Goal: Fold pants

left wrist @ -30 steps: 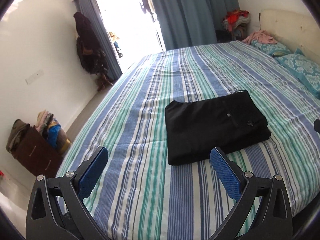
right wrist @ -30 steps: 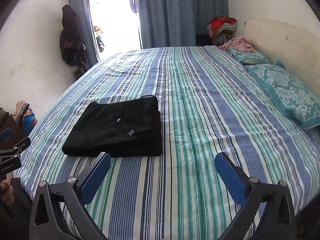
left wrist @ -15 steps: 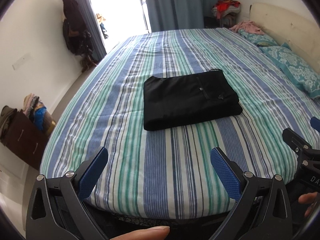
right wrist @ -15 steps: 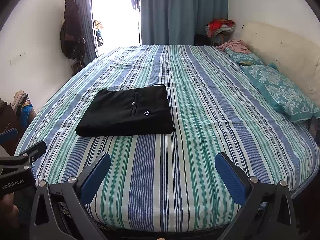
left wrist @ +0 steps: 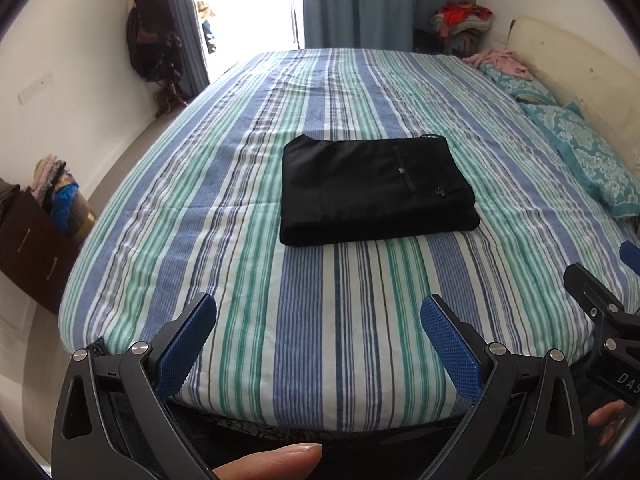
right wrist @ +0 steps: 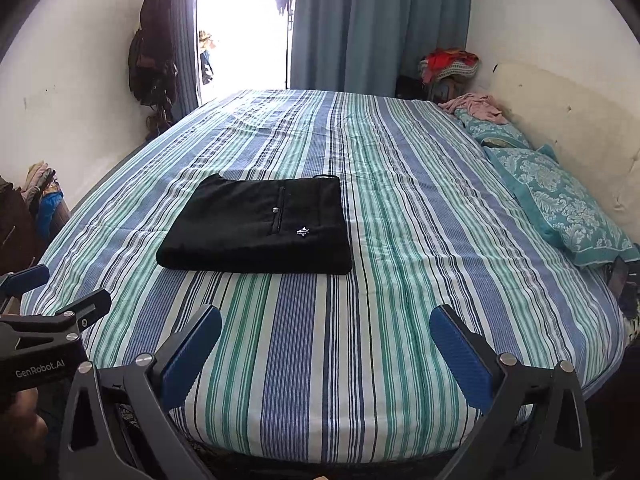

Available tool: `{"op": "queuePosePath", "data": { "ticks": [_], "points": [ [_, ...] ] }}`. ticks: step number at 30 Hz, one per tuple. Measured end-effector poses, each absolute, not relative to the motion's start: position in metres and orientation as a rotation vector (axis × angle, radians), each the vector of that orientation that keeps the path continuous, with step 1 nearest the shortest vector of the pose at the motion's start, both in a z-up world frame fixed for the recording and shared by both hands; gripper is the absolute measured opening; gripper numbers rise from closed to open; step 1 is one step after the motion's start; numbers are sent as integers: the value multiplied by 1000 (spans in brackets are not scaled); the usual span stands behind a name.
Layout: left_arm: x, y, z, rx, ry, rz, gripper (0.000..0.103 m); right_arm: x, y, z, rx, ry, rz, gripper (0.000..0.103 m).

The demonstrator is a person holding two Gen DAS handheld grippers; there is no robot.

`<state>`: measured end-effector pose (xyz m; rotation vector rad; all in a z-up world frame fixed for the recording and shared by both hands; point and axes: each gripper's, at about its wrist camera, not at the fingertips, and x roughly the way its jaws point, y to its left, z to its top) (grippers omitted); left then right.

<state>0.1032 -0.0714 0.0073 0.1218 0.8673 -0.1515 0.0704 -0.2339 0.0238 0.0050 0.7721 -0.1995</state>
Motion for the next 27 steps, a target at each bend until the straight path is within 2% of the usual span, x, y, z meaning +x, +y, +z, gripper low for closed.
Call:
{"op": "queuePosePath", "data": {
  "ticks": [27],
  "points": [
    [111, -63, 4, 105, 879, -134, 102, 77, -226, 17, -5, 844, -201, 103]
  ]
}}
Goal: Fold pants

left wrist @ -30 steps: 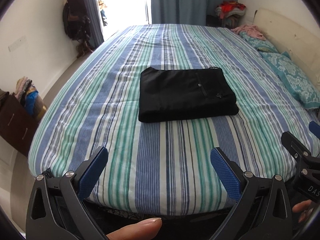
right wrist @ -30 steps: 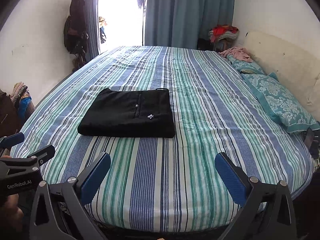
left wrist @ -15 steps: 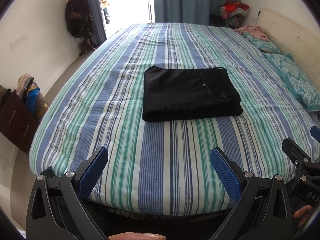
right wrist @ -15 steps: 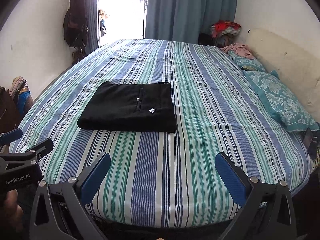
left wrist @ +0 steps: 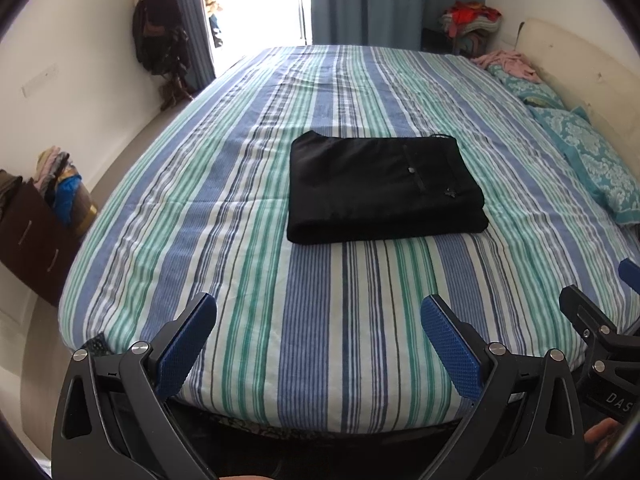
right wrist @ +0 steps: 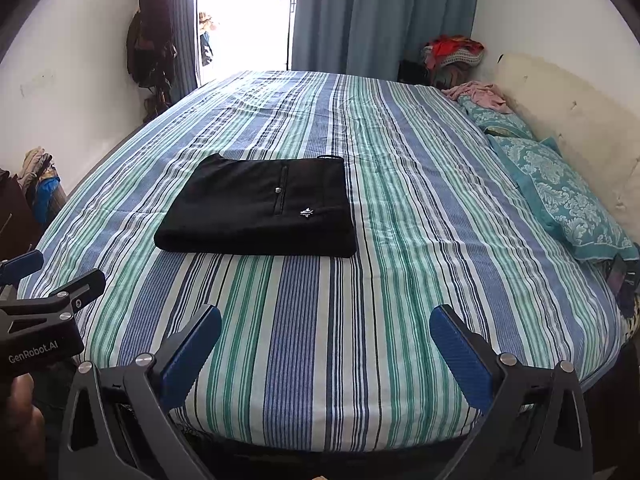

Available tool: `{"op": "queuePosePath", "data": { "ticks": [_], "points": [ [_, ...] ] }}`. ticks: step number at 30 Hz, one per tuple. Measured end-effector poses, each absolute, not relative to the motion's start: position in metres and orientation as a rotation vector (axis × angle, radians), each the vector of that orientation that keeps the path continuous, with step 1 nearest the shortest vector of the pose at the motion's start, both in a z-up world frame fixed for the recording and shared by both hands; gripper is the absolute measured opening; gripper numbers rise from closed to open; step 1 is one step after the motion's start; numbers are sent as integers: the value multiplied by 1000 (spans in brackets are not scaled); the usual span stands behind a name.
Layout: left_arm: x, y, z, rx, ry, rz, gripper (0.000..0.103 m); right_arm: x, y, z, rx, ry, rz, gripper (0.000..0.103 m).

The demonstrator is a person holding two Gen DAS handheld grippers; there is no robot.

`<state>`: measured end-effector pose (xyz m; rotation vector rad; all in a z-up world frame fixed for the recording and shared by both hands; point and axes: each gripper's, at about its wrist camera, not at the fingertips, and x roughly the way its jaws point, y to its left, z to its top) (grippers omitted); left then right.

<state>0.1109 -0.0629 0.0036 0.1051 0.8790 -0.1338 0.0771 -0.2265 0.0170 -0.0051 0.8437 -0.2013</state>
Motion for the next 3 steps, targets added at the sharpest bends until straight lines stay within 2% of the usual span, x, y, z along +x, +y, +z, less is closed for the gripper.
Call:
{"op": "queuePosePath", "data": {
  "ticks": [3],
  "points": [
    [110, -63, 4, 112, 870, -122, 102, 77, -225, 17, -7, 843, -199, 103]
  ]
}}
